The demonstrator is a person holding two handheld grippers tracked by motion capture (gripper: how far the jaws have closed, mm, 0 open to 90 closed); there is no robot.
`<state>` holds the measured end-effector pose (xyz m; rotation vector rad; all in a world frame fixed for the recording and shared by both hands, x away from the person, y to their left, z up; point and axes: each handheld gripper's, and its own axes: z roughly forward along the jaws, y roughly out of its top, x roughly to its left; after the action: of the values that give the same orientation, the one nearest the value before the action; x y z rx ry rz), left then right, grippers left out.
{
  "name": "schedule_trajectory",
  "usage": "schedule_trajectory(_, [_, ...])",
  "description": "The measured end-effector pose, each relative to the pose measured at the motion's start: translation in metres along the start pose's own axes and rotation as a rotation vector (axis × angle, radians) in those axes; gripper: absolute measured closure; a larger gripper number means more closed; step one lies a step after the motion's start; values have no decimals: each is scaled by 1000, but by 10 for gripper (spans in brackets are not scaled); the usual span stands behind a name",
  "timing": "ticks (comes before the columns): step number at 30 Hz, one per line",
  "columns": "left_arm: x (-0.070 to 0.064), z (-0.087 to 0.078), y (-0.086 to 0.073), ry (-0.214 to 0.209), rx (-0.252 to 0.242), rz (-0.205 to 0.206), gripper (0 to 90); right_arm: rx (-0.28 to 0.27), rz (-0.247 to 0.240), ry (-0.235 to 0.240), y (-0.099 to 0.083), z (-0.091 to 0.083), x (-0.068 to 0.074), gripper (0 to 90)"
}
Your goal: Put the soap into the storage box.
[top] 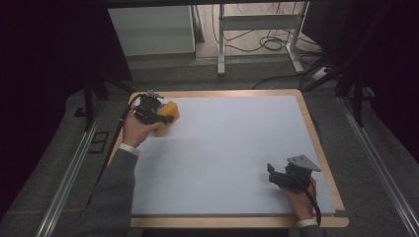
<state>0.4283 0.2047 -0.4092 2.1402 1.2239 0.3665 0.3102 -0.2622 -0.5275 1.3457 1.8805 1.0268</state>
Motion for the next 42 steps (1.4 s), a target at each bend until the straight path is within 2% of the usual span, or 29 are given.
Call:
schedule_trajectory(7, [5,0,4,2,-10,-20,612,0,2,-1,0,0,0,54])
schedule_trajectory(18, [14,3,10,9,8,-32,612,1,-1,-2,0,0,0,54])
schedule_trajectory(22, [18,4,12,46,14,-33,611,2,-1,-3,0,0,0,54])
schedule_trajectory(30, [29,10,16,27,12,-81,611,2,-1,-4,0,0,0,54])
schedule_trajectory(34, [37,13,17,42,16,-119,611,3,-1,-4,0,0,0,54])
schedule_trajectory(42, [49,22,18,57,3,-170,611,3,1,-4,0,0,0,54])
